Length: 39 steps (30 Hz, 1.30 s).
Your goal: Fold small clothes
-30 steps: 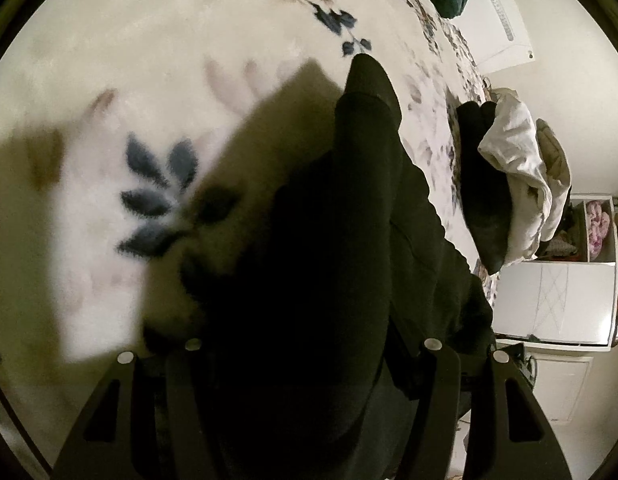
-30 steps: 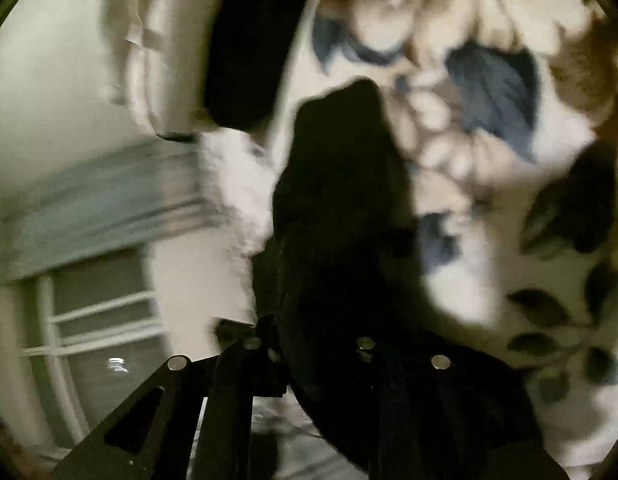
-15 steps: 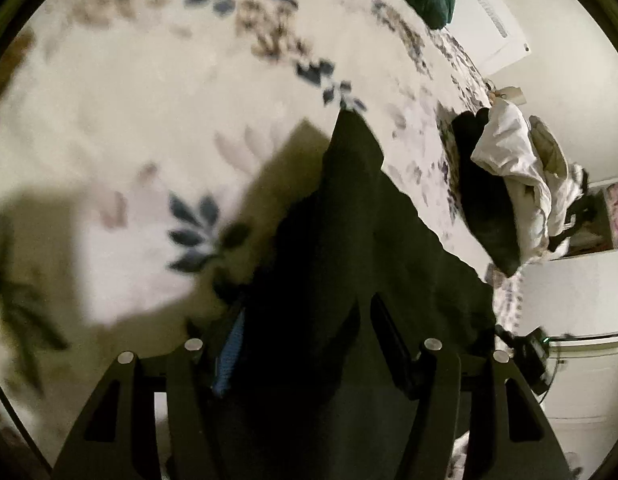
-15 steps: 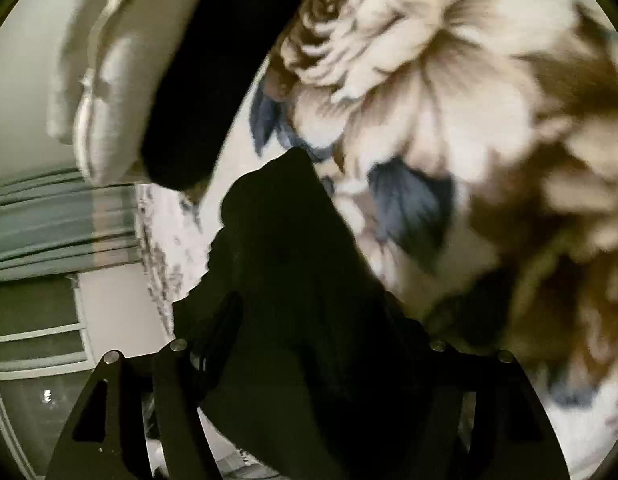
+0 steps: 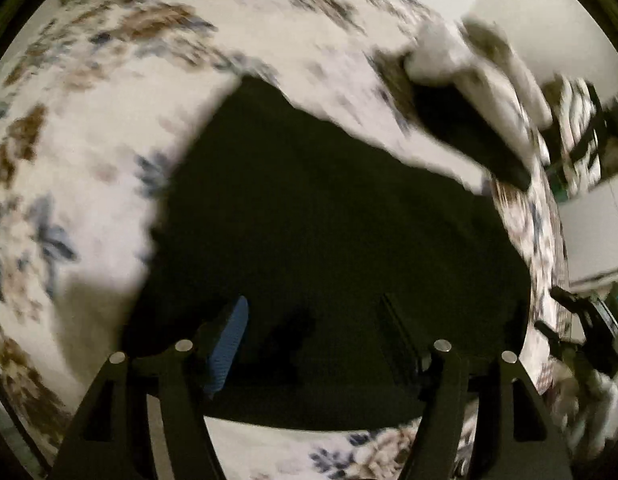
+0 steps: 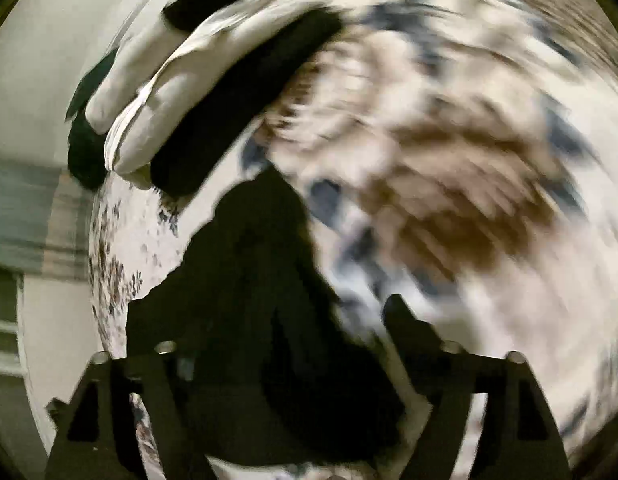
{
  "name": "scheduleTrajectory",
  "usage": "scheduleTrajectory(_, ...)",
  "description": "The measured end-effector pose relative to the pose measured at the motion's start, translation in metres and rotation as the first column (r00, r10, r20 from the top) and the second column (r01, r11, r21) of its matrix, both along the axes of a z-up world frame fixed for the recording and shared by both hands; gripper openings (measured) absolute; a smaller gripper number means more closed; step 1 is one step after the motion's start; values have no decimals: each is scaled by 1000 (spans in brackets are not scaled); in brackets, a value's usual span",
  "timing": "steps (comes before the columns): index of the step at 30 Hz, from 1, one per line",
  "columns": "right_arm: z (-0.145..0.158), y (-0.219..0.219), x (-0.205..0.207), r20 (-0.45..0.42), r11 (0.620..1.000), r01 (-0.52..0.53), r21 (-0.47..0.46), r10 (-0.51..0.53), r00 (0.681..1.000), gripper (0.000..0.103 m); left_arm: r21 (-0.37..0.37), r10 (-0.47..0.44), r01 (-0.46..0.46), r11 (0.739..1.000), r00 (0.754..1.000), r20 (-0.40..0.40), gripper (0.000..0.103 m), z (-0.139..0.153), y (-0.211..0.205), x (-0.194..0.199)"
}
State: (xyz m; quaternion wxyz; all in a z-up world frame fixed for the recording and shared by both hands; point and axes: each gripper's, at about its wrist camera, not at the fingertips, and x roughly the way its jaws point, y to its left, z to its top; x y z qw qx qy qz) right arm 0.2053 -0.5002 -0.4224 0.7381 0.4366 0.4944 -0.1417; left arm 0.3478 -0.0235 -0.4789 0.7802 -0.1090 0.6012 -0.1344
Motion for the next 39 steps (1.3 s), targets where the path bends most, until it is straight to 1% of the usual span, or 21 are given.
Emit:
scheduleTrajectory(2,-11,0,-47,-31,994,77,75,-75,997,86,28,-18,18,999,1000,-25,66,-20,-20,-9)
scheduleTrajectory(4,-40,11,-85,-54,966,160,205,-152,987,92,72,-30,33,997,999,-35,66,-39,-32,-15)
scheduleTrajectory(5,-53,14,-96,-57,952,182,245,-173,983,92,111,-41,45,993,999,-34,66,-51,-37,-16)
scheduleTrajectory(6,-72,28,-101,-45,928,207,310,-204,978,92,126,-48,52,991,998,-34,66,-55,-41,-16)
scheduleTrajectory(8,-101,45,-97,-18,900,208,383,-218,976,92,127,-47,52,991,998,-37,69,-60,-42,-13)
scheduleTrajectory(10,-117,58,-83,62,888,175,426,-222,973,94,107,-46,52,993,997,-54,78,-62,-42,-8)
scheduleTrajectory(12,-124,71,-67,125,886,171,430,-246,961,101,85,-45,51,995,996,-73,87,-62,-44,-2)
scheduleTrajectory(15,-126,73,-57,178,880,211,424,-310,934,101,46,-49,54,998,995,-92,103,-67,-48,3)
scheduleTrajectory(17,-126,66,-59,183,864,272,424,-376,908,96,62,-41,48,997,993,-110,103,-74,-52,7)
scheduleTrajectory(18,-128,65,-60,178,850,306,428,-411,894,89,77,-40,50,996,992,-117,103,-77,-54,8)
scheduleTrajectory(19,-129,65,-60,163,847,330,417,-426,890,81,98,-43,55,994,992,-121,103,-78,-58,10)
scheduleTrajectory(20,-129,66,-60,153,845,350,405,-440,885,79,131,-50,66,989,991,-124,103,-79,-63,11)
scheduleTrajectory(21,-128,69,-59,149,843,363,396,-449,881,72,150,-53,73,986,990,-131,103,-80,-67,13)
scheduleTrajectory(22,-126,70,-58,139,847,375,378,-452,881,64,170,-56,80,982,988,-141,103,-80,-70,15)
scheduleTrajectory(25,-126,69,-61,128,844,394,365,-465,876,56,189,-61,87,978,988,-139,103,-78,-74,17)
scheduleTrajectory(28,-113,68,-62,123,865,388,318,-444,888,52,202,-69,90,975,992,-108,103,-72,-75,11)
scheduleTrajectory(30,-100,70,-56,123,888,373,270,-416,901,52,223,-83,100,970,993,-84,103,-67,-77,7)
scheduleTrajectory(34,-90,72,-52,108,912,353,210,-380,918,52,283,-113,125,951,992,-61,103,-56,-82,-2)
scheduleTrajectory(35,-90,72,-50,102,917,344,201,-369,924,55,312,-121,135,941,991,-61,103,-53,-84,-5)
scheduleTrajectory(37,-99,69,-44,55,913,350,208,-368,928,74,311,-127,139,940,990,-57,103,-49,-82,-8)
scheduleTrajectory(39,-110,66,-41,48,900,356,250,-379,924,79,314,-120,132,940,991,-58,103,-47,-78,-10)
